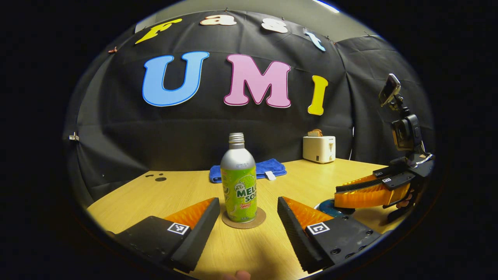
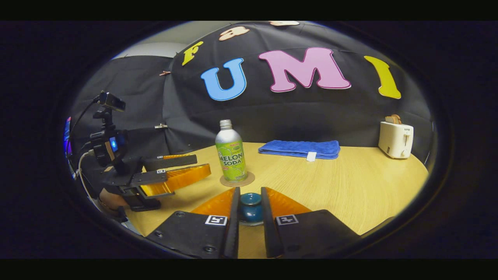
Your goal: Open the teacup lid with one hand, grasp the water bottle and pour water into the teacup with the other hand; after pouring, place the water bottle on the coaster and then close the teacup lid.
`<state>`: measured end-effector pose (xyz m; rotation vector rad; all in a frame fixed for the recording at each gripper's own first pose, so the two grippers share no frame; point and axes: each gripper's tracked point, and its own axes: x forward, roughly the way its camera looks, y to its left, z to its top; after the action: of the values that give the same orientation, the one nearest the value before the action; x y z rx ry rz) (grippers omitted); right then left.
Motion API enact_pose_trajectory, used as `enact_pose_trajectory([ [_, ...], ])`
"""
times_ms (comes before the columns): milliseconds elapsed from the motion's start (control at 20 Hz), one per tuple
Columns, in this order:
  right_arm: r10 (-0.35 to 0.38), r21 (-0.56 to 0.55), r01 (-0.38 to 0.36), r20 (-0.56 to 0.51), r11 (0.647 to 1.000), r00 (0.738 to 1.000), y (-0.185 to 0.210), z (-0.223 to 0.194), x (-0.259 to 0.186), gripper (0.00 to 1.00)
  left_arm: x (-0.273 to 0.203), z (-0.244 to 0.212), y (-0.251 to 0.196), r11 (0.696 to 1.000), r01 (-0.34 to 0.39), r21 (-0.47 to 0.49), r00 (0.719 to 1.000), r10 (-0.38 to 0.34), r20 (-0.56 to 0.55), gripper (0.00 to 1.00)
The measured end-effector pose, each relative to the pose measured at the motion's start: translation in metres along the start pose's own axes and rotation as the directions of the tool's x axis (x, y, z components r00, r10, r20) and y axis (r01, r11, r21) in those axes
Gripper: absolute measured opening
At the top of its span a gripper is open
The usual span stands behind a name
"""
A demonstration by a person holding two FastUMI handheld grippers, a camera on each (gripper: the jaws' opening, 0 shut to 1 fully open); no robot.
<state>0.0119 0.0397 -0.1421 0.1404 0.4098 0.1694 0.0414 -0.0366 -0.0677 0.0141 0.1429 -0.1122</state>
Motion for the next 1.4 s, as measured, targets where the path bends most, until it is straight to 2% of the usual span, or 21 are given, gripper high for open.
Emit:
enact_pose_trajectory([
  [100, 0.008, -0.007, -0.008, -0.022, 1.000, 1.000, 0.002, -0.008, 0.002, 0.26, 0.000, 0.000, 0.000, 1.000, 0.003, -0.011, 1.000, -0.003, 0.002, 0.94],
  [150, 0.015, -0.004, -0.015, -0.024, 1.000, 1.000, 0.005, -0.009, 0.001, 0.36, 0.000, 0.000, -0.001, 1.000, 0.006, -0.011, 1.000, -0.006, 0.000, 0.94],
  [200, 0.009, -0.008, -0.010, -0.021, 1.000, 1.000, 0.003, -0.009, 0.002, 0.33, 0.000, -0.001, 0.000, 1.000, 0.006, -0.010, 1.000, -0.006, -0.002, 0.94],
  [250, 0.010, -0.012, -0.010, -0.021, 1.000, 1.000, 0.003, -0.009, 0.003, 0.38, -0.001, -0.001, 0.000, 1.000, 0.008, -0.011, 1.000, -0.008, -0.001, 0.94],
  [300, 0.009, -0.014, -0.010, -0.022, 1.000, 1.000, 0.003, -0.009, 0.002, 0.38, 0.000, -0.001, 0.001, 1.000, 0.007, -0.012, 1.000, -0.007, 0.000, 0.94],
  [400, 0.006, -0.016, -0.007, -0.022, 1.000, 1.000, 0.002, -0.009, 0.002, 0.32, -0.001, 0.000, 0.001, 1.000, 0.007, -0.016, 1.000, -0.007, 0.004, 0.94],
  [450, 0.005, -0.014, -0.005, -0.017, 1.000, 1.000, 0.001, -0.007, 0.000, 0.47, -0.001, 0.000, 0.002, 1.000, 0.005, -0.017, 1.000, -0.005, 0.003, 0.94],
  [500, 0.006, -0.011, -0.006, -0.003, 1.000, 1.000, 0.001, -0.002, -0.002, 0.51, -0.001, 0.000, 0.002, 1.000, 0.006, -0.017, 1.000, -0.006, 0.004, 0.94],
  [550, 0.006, -0.006, -0.006, 0.015, 1.000, 1.000, 0.001, 0.003, -0.004, 0.59, -0.002, 0.001, 0.001, 1.000, 0.007, -0.018, 1.000, -0.007, 0.005, 0.94],
  [600, 0.008, 0.002, -0.008, 0.036, 1.000, 0.999, 0.001, 0.009, -0.007, 0.62, -0.003, 0.001, 0.001, 1.000, 0.011, -0.018, 1.000, -0.011, 0.006, 0.94],
  [850, -0.005, 0.023, 0.000, 0.214, 1.000, 0.977, -0.005, 0.060, -0.033, 0.63, -0.008, 0.012, 0.004, 1.000, -0.001, -0.008, 0.999, 0.002, 0.037, 0.94],
  [1000, -0.059, 0.007, 0.060, 0.323, 0.998, 0.945, -0.017, 0.089, -0.052, 0.67, -0.011, 0.016, 0.001, 1.000, 0.008, -0.022, 0.999, -0.007, 0.048, 0.94],
  [1200, -0.204, -0.019, 0.229, 0.392, 0.973, 0.897, -0.050, 0.103, -0.070, 0.71, -0.015, 0.019, -0.003, 1.000, 0.017, -0.021, 0.998, -0.016, 0.058, 0.94],
  [1250, -0.220, -0.026, 0.249, 0.384, 0.968, 0.897, -0.051, 0.101, -0.071, 0.70, -0.016, 0.022, -0.003, 1.000, 0.013, -0.022, 0.998, -0.012, 0.061, 0.94],
  [1300, -0.228, -0.037, 0.260, 0.372, 0.965, 0.900, -0.052, 0.098, -0.071, 0.78, -0.016, 0.023, -0.002, 1.000, 0.007, -0.023, 0.998, -0.006, 0.064, 0.94],
  [1350, -0.233, -0.045, 0.266, 0.362, 0.963, 0.903, -0.053, 0.096, -0.071, 0.77, -0.017, 0.023, -0.001, 1.000, 0.004, -0.021, 0.998, -0.003, 0.065, 0.94],
  [1400, -0.239, -0.045, 0.272, 0.355, 0.961, 0.904, -0.055, 0.094, -0.070, 0.87, -0.019, 0.024, -0.001, 1.000, -0.002, -0.018, 0.998, 0.003, 0.069, 0.94],
])
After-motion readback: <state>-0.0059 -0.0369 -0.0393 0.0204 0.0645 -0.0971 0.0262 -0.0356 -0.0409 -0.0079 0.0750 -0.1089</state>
